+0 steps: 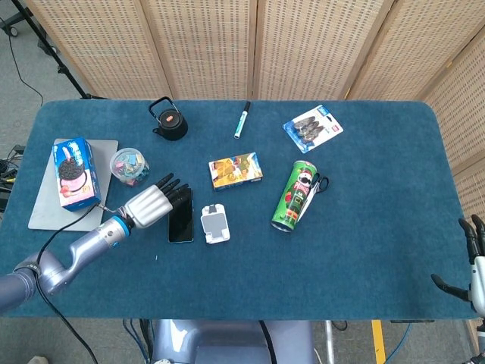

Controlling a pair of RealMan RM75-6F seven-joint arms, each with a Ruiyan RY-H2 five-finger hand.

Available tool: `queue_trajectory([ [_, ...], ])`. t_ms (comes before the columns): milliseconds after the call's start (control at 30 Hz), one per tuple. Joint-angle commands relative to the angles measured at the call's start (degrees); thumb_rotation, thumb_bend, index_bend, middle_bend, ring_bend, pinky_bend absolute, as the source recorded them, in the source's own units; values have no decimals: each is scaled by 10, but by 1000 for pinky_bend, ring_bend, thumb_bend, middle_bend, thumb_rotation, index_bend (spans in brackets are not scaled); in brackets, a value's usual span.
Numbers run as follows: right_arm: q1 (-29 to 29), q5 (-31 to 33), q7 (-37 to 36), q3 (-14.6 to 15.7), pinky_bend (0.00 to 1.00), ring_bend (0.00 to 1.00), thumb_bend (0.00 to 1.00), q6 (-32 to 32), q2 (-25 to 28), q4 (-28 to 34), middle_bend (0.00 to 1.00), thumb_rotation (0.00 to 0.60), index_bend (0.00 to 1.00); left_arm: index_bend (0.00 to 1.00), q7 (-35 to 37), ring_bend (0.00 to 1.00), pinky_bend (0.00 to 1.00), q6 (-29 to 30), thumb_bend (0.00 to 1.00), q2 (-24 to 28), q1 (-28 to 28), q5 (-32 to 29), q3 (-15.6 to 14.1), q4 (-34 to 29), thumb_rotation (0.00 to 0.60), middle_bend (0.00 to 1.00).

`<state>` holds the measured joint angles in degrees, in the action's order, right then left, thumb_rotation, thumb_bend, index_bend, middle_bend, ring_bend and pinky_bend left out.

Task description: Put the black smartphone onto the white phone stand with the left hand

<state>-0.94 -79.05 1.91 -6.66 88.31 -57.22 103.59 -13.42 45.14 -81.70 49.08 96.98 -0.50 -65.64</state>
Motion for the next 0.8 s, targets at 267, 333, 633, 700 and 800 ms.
queue_trajectory([
  [267, -1, 0, -13, -1, 0, 0, 0, 0, 4, -4, 0, 600, 0, 86, 30, 0, 51, -11, 0, -30, 15, 9, -25, 43, 600, 0],
  [333, -1, 1, -13, -1, 0, 0, 0, -1, 4, -4, 0, 600, 0, 86, 27, 0, 51, -13, 0, -34, 19, 11, -26, 46, 600, 0],
  [633, -2, 2, -18, -1, 0, 0, 0, -1, 7, -5, 0, 600, 0, 86, 7, 0, 51, -26, 0, -66, 36, 11, -28, 65, 600, 0],
  [700, -2, 2, -19, -1, 0, 0, 0, 0, 7, -5, 0, 600, 0, 86, 6, 0, 51, -30, 1, -70, 40, 9, -30, 67, 600, 0],
  [800, -2, 1, -21, 0, 0, 0, 0, -2, 8, -4, 0, 600, 0, 86, -1, 0, 51, -40, 27, -73, 48, 10, -34, 67, 600, 0],
])
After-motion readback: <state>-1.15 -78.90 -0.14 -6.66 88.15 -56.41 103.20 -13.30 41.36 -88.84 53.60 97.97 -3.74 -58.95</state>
